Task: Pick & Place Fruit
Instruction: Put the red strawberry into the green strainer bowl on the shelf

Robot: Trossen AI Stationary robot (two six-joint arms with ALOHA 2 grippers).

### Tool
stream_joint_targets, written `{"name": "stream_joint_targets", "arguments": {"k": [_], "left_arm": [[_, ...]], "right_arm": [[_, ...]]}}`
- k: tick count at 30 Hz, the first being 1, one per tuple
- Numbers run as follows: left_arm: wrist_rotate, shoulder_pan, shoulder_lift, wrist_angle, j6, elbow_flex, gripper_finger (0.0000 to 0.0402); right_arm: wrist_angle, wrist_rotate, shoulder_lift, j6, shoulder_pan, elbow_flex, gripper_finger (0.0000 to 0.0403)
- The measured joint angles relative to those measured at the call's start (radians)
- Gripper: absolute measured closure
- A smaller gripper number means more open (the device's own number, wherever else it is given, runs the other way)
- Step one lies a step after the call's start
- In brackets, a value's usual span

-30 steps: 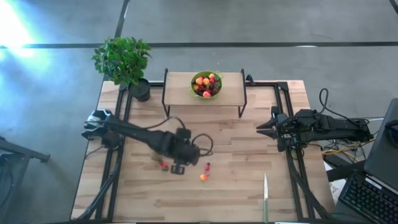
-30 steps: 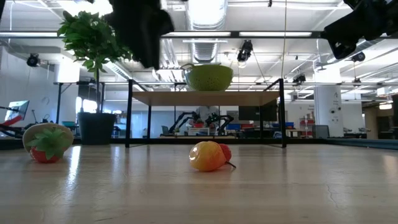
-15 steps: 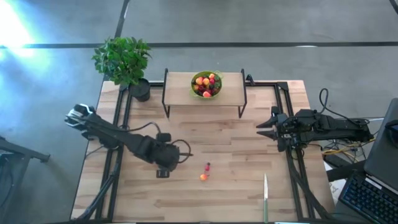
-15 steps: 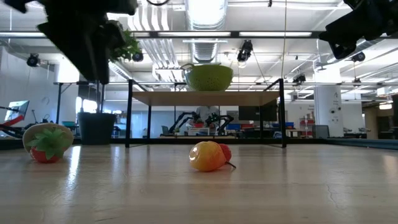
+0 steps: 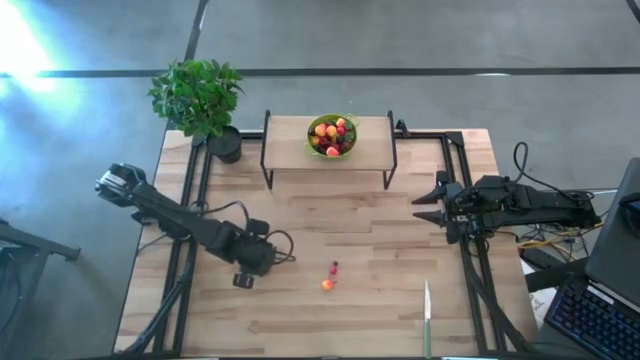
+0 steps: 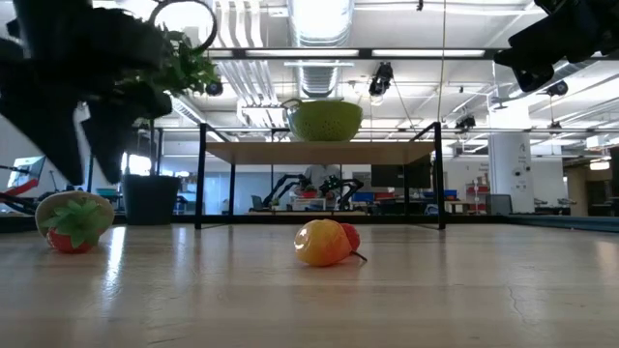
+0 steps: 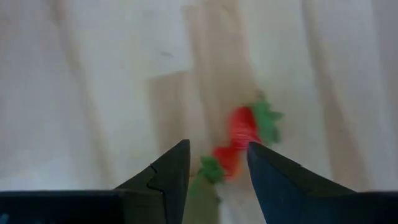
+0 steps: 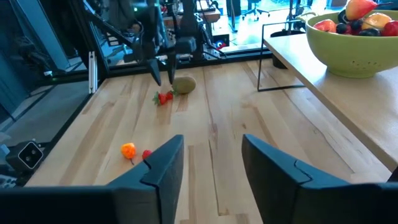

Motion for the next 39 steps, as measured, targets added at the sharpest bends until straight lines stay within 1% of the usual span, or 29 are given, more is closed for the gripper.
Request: {"name": "stream_joint_targets", "arguments": {"k": [3,5,14,25,39], "left_arm": [[0.076,-0.002,0.01,0.044,0.009,-0.028,0.0236],[0.098,-0.006,0.016,0.069,0.01,-0.037,0.0236],[0.104,-0.011,0.059,0.095,0.026,-0.041,0.0236],[0.111,-0.011,0.164,0.169,0.043,-0.037,0.0236],[0.113,-0.011,0.174,0.175,0.061,-0.038,0.0236]], "right_arm": [[0.0,0.0,0.0,0.0,0.0,0.0,0.0236],[0.0,0.0,0.0,0.0,0.0,0.0,0.0231],[0.0,0.0,0.0,0.0,0.0,0.0,0.0209],[0.0,0.0,0.0,0.0,0.0,0.0,0.0194],[0.0,0.0,0.0,0.0,0.0,0.0,0.0176]]}}
